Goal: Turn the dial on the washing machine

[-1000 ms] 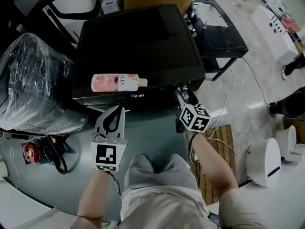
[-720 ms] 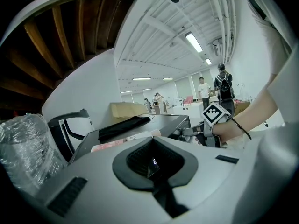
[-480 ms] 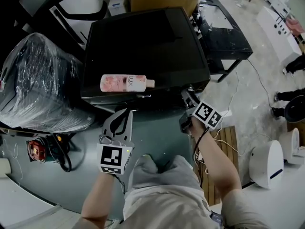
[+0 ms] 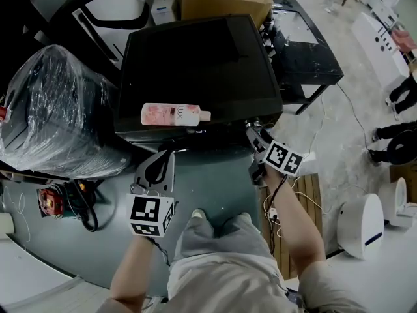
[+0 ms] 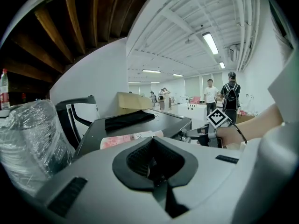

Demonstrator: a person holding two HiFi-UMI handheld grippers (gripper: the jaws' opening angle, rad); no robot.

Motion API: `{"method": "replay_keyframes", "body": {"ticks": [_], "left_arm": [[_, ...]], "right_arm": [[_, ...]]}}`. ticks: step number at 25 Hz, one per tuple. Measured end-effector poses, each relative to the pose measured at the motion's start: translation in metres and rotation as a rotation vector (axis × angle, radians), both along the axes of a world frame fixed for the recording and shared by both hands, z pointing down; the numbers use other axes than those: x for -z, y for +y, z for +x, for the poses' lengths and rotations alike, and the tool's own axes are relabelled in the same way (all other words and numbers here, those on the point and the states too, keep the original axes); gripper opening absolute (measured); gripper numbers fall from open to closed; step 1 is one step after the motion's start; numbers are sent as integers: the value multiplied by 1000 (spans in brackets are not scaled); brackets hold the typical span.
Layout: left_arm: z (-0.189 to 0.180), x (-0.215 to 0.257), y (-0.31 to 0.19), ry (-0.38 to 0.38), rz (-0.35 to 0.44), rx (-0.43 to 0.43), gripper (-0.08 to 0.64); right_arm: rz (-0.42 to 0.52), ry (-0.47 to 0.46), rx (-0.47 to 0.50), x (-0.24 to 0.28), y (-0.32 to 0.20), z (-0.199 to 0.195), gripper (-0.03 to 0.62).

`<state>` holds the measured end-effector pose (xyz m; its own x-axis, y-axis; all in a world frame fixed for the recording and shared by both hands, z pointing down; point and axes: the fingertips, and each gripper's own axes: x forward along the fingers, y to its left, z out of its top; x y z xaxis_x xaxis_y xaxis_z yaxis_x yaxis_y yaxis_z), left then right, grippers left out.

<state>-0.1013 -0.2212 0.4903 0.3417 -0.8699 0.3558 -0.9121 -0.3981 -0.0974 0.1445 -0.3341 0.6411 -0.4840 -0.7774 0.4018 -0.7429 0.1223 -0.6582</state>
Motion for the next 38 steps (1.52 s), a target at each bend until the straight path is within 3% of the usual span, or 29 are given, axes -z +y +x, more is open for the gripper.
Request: {"method": "replay_keyframes", "body": {"ticks": [5,11,16,19,27,32,36,38], "left_arm": [[5,18,7,9,-8,3,20],[13,47,18,15,-5,-3,20],[13,65,24,20,-2,1,20],[10,84,27,30,20,18,20],[17,145,35,18,131,-14,20],[11,177,40,-9,188,-27,20],[7,201,41,-73,235,-46,20],[5,214,44,-67,256,-57,20]], "right_arm": [[106,189,86,40,14,3,311],[177,272,155,92,34,-1,266],[290,368,205,142,57,-9,196],[376,431,194,180,70,-9,121],[537,450,149,282,95,-6,52],[603,509,189,329,116,-10,43],[651,503,197,365,133,-13,41],[685,515,191,384,142,-16,40]]}}
